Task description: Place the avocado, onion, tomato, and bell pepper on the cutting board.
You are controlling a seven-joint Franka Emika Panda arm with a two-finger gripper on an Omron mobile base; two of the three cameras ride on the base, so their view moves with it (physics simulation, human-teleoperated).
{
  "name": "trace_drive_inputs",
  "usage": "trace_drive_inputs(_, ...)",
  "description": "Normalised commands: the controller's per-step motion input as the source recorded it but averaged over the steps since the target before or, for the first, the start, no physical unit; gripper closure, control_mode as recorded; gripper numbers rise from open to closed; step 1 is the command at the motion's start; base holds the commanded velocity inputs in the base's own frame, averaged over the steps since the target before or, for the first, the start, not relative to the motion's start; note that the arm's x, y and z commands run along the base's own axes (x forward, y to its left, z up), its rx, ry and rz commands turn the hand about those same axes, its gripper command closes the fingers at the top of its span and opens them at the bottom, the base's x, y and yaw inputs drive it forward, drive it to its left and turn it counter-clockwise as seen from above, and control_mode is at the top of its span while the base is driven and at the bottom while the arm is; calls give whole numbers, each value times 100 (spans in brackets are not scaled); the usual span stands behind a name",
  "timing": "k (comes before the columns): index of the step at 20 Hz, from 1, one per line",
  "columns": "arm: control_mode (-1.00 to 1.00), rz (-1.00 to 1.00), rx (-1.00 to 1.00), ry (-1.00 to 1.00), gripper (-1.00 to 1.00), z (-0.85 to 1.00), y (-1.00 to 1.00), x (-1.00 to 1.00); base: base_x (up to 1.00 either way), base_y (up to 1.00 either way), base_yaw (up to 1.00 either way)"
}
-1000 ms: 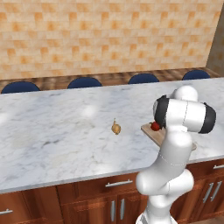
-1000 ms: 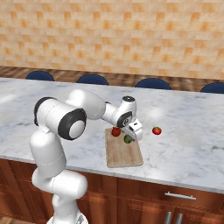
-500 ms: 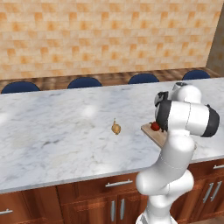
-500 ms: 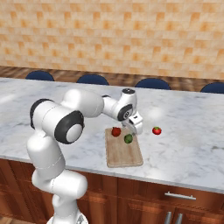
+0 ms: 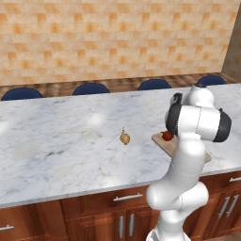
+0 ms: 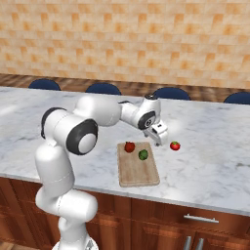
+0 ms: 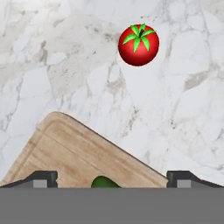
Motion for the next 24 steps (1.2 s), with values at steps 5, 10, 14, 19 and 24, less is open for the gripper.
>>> trace_drive_inputs(5, -100, 0, 0, 1, -100, 6, -43, 24, 0, 0, 0)
trace_drive_inputs(10, -100, 0, 0, 0, -100, -1, -37, 20, 0, 0, 0)
trace_drive_inputs(14, -100, 0, 0, 0, -100, -14, -34, 25, 0, 0, 0)
trace_drive_inputs(19, -100, 0, 0, 0, -100, -19, -26, 22, 0, 0, 0)
trace_drive_inputs(24, -100, 0, 0, 0, -100, -20, -19, 11, 0, 0, 0)
